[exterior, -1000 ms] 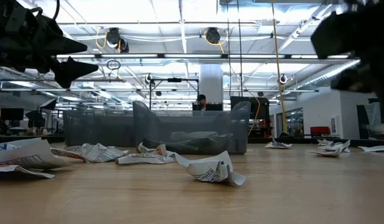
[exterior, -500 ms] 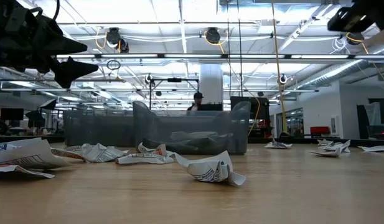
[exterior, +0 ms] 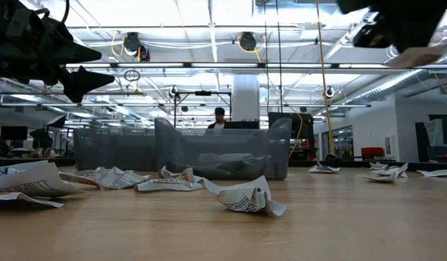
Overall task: Pick & Place First Aid Supplies
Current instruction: Put the gray towelette pack into the white bin
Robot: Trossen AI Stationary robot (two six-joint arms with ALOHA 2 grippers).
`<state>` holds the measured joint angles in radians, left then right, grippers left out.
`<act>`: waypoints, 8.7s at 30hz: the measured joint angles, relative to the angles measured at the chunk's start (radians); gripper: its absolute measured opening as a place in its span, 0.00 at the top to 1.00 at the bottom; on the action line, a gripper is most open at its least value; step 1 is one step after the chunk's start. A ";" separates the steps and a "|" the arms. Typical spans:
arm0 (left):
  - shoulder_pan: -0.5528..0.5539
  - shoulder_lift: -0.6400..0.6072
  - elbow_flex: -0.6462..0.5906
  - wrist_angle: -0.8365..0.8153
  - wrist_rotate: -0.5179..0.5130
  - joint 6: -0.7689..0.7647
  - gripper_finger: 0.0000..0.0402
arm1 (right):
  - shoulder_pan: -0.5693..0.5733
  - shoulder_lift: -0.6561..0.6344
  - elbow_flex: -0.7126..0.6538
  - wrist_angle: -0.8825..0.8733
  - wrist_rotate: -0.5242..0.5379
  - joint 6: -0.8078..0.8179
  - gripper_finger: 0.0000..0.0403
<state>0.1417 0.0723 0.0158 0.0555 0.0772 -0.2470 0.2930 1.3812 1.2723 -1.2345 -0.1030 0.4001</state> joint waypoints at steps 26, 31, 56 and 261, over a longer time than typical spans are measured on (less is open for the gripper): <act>0.000 0.000 0.000 0.000 0.000 0.000 0.23 | -0.566 0.616 0.744 -0.154 -0.059 -0.368 1.00; 0.000 0.000 0.000 0.000 0.000 0.000 0.23 | -0.622 0.749 0.907 -0.143 -0.059 -0.369 1.00; 0.000 0.000 0.000 0.000 0.000 0.000 0.23 | -0.608 0.875 0.737 0.164 0.027 -0.449 1.00; 0.000 0.000 0.000 0.000 0.000 0.000 0.23 | -0.780 0.252 0.126 -0.062 0.107 -0.084 1.00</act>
<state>0.1413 0.0721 0.0156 0.0555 0.0772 -0.2470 -0.4870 1.6337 1.3982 -1.2962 0.0040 0.3164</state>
